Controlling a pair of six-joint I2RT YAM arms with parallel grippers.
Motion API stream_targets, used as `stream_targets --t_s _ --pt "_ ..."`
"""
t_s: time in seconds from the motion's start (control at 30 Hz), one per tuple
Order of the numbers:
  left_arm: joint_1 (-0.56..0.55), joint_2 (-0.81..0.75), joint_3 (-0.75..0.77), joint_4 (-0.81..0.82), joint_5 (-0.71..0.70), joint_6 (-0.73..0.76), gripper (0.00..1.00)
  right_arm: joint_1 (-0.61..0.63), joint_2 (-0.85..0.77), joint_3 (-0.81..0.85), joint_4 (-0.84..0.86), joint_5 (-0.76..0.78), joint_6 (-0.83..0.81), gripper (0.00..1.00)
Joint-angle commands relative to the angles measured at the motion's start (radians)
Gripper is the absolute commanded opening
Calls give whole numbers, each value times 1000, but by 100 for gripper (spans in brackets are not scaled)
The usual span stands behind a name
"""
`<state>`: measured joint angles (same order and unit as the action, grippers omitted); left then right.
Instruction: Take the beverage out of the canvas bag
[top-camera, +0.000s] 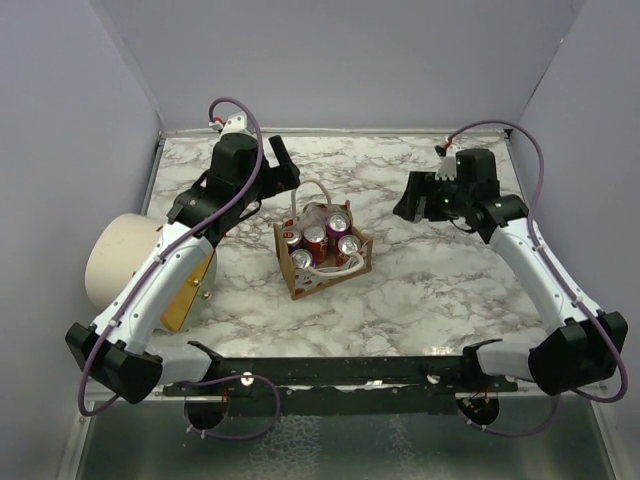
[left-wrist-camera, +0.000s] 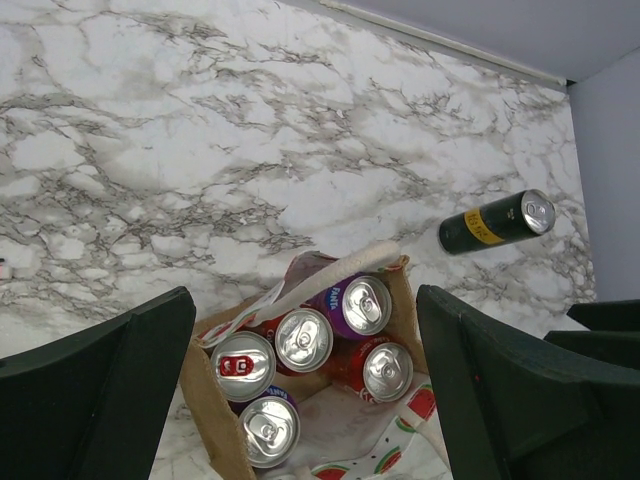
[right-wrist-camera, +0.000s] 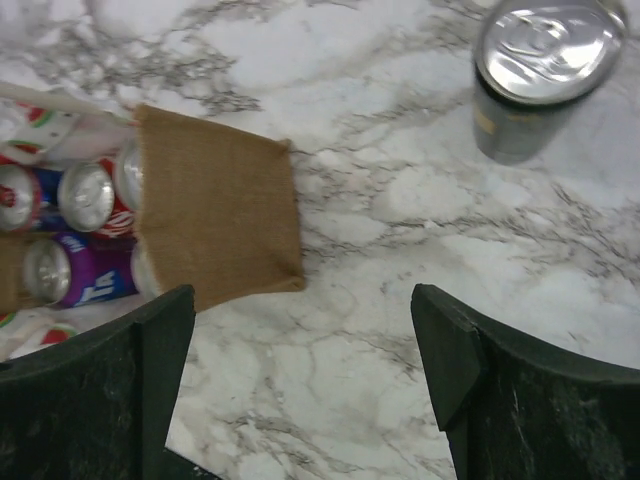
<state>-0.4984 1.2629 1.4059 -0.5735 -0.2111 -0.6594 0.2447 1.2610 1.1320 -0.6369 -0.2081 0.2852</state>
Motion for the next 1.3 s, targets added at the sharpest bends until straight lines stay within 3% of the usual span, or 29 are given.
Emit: stream_targets --t_s 0.0,0.23,0.5,0.7,1.03,1.27 --pt "5 -2 13 24 34 -12 96 53 54 124 9 -225 25 88" --pt "6 -38 -4 6 1 -24 96 343 204 362 -121 -38 -42 84" --pt "8 -63 -16 -4 -16 -38 96 546 400 517 -267 181 -113 76" --pt "8 -71 -18 -11 -20 -38 96 596 509 577 -327 248 -139 73" --pt "8 -93 -30 -19 -37 -42 96 630 537 544 -361 402 -139 71" --pt "8 -80 -22 -15 -27 -37 96 629 526 503 -323 343 -111 71"
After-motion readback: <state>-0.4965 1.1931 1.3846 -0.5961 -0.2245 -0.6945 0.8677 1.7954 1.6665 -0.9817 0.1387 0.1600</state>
